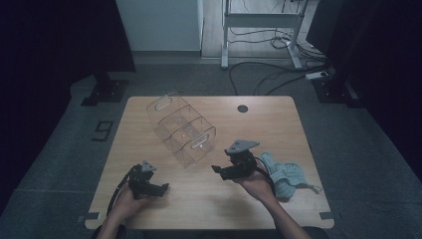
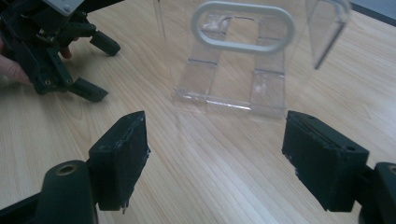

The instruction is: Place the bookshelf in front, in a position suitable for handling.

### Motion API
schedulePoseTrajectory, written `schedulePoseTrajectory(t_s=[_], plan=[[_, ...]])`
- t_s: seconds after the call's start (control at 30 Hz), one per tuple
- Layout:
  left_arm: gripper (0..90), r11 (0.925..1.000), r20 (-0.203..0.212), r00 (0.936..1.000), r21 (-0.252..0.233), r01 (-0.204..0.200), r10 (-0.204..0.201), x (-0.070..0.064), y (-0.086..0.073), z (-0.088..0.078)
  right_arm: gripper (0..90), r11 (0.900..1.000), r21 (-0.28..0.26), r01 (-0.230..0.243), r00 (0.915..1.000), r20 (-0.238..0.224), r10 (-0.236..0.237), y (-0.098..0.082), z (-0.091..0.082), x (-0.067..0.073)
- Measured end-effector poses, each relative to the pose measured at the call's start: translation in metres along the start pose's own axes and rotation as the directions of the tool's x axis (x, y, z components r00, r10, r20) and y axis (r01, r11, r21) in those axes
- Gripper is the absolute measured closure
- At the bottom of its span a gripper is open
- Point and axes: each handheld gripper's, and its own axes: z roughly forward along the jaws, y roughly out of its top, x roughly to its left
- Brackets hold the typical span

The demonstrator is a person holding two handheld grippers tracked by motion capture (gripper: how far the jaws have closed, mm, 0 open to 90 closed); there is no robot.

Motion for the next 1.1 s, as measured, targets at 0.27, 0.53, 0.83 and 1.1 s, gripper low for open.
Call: schedulePoseTrajectory(t_s=[0.27,0.53,0.83,1.1], plan=[[0.0,1.0000,0.000,1.0000,0.000,0.000,0.000,0.000,0.000,0.000,21.8,1.000,-0.006,0.000,0.9999,-0.015,0.000,0.013,0.021,0.005],[0.0,1.0000,0.002,1.0000,0.000,-0.003,0.003,0.000,0.000,0.000,21.9,1.000,-0.012,0.004,0.9997,-0.024,-0.004,0.025,0.039,0.010],[0.0,1.0000,0.001,1.0000,-0.001,-0.002,0.002,0.000,0.000,0.000,21.9,1.000,-0.011,-0.003,0.9995,-0.031,0.003,0.036,0.060,0.015],[0.0,1.0000,0.004,1.0000,-0.001,-0.003,0.003,0.000,0.000,0.000,21.9,1.000,-0.012,-0.004,0.9996,-0.027,0.004,0.043,0.076,0.018]])
